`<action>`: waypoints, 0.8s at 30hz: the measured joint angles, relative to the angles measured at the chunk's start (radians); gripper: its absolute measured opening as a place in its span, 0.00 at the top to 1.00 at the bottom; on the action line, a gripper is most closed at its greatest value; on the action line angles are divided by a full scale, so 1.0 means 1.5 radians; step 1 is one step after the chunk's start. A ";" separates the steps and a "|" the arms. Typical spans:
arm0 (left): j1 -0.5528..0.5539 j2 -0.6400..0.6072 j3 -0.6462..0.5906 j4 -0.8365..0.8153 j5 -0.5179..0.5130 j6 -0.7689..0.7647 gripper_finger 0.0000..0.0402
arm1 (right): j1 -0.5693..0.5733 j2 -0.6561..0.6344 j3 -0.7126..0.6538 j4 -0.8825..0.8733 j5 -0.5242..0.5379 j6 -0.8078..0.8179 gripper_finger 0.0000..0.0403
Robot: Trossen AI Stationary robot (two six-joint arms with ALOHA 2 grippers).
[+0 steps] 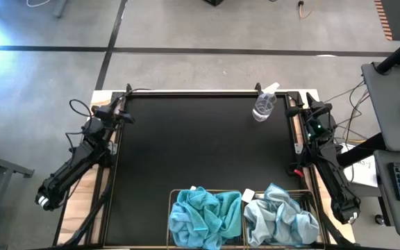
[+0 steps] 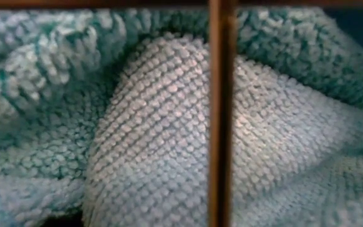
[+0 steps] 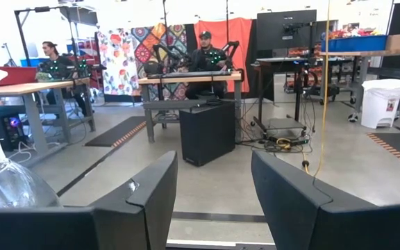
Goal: Sort microfiber towel by color & place in baskets
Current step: Return to Home Position
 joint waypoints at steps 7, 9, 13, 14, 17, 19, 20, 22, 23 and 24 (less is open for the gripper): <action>-0.001 0.000 0.000 -0.003 0.026 0.152 0.58 | 0.000 0.000 0.000 0.000 0.000 0.000 0.55; -0.001 0.000 0.000 -0.003 0.028 0.165 0.58 | 0.000 0.000 0.000 0.000 0.000 0.000 0.55; -0.001 0.000 0.000 -0.003 0.028 0.166 0.58 | 0.000 0.000 0.000 0.000 0.000 0.000 0.55; -0.001 0.000 0.000 -0.003 0.028 0.166 0.58 | 0.000 0.000 0.000 0.000 0.000 0.000 0.55; -0.001 0.000 -0.001 -0.003 0.028 0.167 0.58 | 0.000 0.000 0.000 0.000 0.000 0.000 0.55; -0.001 0.000 -0.001 -0.003 0.028 0.167 0.58 | 0.000 0.000 0.000 0.000 0.000 0.000 0.55; -0.001 0.000 -0.001 -0.003 0.028 0.167 0.58 | 0.000 0.000 0.000 0.000 0.000 0.000 0.55; -0.001 0.000 -0.001 -0.003 0.028 0.167 0.58 | 0.000 0.000 0.000 0.000 0.000 0.000 0.55; -0.001 0.000 -0.001 -0.003 0.028 0.167 0.58 | 0.000 0.000 0.000 0.000 0.000 0.000 0.55; -0.001 0.000 -0.001 -0.003 0.028 0.167 0.58 | 0.000 0.000 0.000 0.000 0.000 0.000 0.55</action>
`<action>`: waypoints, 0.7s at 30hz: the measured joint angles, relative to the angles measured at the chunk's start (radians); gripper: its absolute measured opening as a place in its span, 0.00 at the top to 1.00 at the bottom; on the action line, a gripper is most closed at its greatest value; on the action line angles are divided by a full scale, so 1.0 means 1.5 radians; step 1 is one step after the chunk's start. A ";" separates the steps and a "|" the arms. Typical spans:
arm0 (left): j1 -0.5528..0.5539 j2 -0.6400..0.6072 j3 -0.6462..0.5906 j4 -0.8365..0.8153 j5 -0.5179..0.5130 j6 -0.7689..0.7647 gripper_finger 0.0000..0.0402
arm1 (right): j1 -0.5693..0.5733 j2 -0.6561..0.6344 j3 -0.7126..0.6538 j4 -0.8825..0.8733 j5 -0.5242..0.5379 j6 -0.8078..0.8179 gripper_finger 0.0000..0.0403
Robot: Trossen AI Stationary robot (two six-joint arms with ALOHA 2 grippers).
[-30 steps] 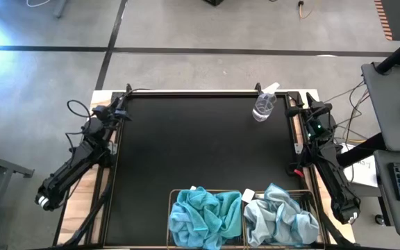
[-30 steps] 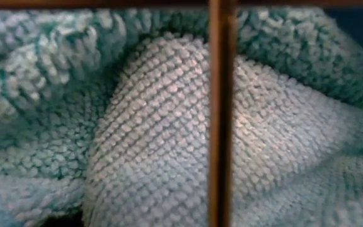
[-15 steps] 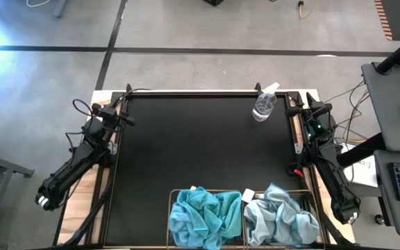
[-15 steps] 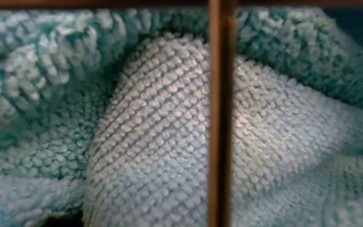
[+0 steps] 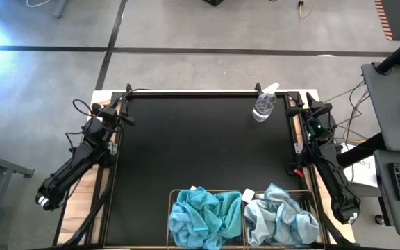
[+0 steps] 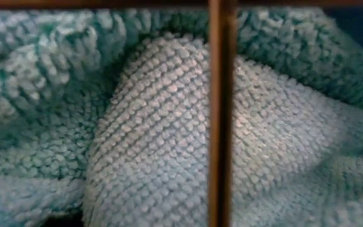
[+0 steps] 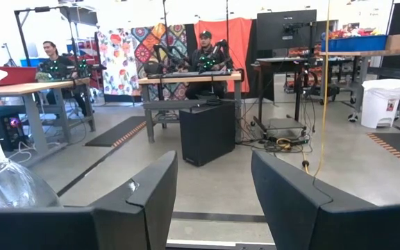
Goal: Sort microfiber towel by color & place in baskets
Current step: Return to Home Position
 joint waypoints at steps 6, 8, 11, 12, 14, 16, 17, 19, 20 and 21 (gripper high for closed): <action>0.000 0.000 0.000 0.000 0.000 0.000 0.58 | 0.000 0.000 0.000 0.000 0.000 0.000 0.55; 0.000 0.002 0.000 0.000 0.000 0.000 0.58 | 0.000 0.000 0.000 0.000 0.000 0.000 0.55; 0.000 0.005 0.000 -0.001 0.000 0.000 0.58 | 0.000 0.000 0.000 0.000 0.000 0.000 0.55; 0.000 0.006 0.000 -0.001 0.000 0.000 0.58 | 0.000 0.000 0.000 0.000 0.000 0.000 0.55; 0.000 0.007 0.000 -0.001 0.000 0.000 0.58 | 0.000 0.000 0.000 0.000 0.000 0.000 0.55; 0.000 0.007 0.000 -0.001 0.000 0.000 0.58 | 0.000 0.000 0.000 0.000 0.000 0.000 0.55; 0.000 0.007 0.001 -0.001 0.000 0.000 0.58 | 0.000 0.000 0.000 0.000 0.000 0.000 0.55; 0.000 0.008 0.004 -0.006 0.001 0.000 0.58 | 0.000 0.000 0.000 0.000 0.000 0.000 0.55; 0.000 0.008 0.005 -0.007 0.000 0.000 0.58 | 0.000 0.000 0.000 0.000 0.000 0.000 0.55; 0.000 0.008 0.007 -0.007 0.000 0.000 0.58 | 0.000 0.000 0.000 0.000 0.000 0.000 0.55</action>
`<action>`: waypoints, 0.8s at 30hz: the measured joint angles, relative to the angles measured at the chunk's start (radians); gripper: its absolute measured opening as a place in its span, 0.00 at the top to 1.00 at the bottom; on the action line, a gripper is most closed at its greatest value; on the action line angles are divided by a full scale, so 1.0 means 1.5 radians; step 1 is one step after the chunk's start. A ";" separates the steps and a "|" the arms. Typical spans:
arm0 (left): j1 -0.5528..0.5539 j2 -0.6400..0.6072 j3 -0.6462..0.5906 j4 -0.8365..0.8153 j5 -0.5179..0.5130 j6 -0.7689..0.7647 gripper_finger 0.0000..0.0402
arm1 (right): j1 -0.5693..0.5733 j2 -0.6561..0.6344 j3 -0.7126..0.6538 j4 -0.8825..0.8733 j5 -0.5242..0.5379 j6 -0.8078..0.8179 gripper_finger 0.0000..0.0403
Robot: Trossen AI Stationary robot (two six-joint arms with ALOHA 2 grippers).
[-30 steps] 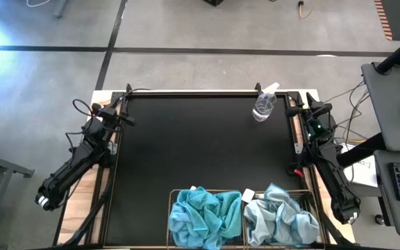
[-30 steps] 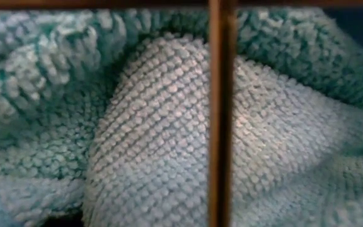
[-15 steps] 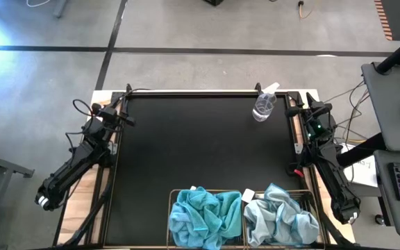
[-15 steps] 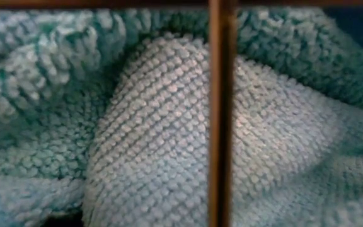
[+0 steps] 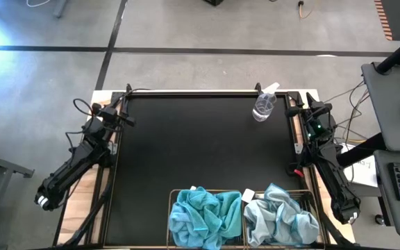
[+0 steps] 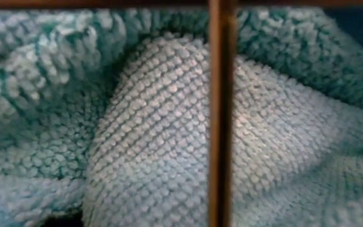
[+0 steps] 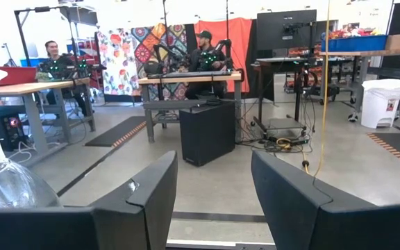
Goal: Sort microfiber towel by color & place in baskets
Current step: Return to Home Position
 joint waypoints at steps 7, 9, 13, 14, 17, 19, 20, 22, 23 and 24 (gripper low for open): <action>0.000 0.001 0.007 0.001 0.000 0.000 0.58 | 0.000 0.000 0.000 0.000 0.000 0.000 0.55; 0.000 0.001 0.007 0.002 0.000 0.000 0.58 | 0.000 0.000 0.000 0.000 0.000 0.000 0.55; 0.000 0.001 0.007 0.003 0.000 0.000 0.58 | 0.000 0.000 0.000 0.000 0.000 0.000 0.55; 0.000 0.001 0.007 0.003 0.000 0.000 0.58 | 0.000 0.000 0.000 0.000 0.000 0.000 0.55; 0.000 0.001 0.007 0.003 0.000 0.000 0.58 | 0.000 0.000 0.000 0.000 0.000 0.000 0.55; 0.000 0.001 0.007 0.003 0.000 0.000 0.58 | 0.000 0.000 0.000 0.000 0.000 0.000 0.55; 0.000 0.001 0.007 0.004 0.000 0.000 0.58 | 0.000 0.000 0.000 0.000 0.000 0.000 0.55; 0.000 0.001 0.007 0.004 0.000 0.000 0.58 | 0.000 0.000 0.000 0.000 0.000 0.000 0.55; 0.000 0.001 0.007 0.004 0.000 0.000 0.58 | 0.000 0.000 0.000 0.000 0.000 0.000 0.55; 0.000 0.001 0.007 0.004 0.000 0.000 0.58 | 0.000 0.000 0.000 0.000 0.000 0.000 0.55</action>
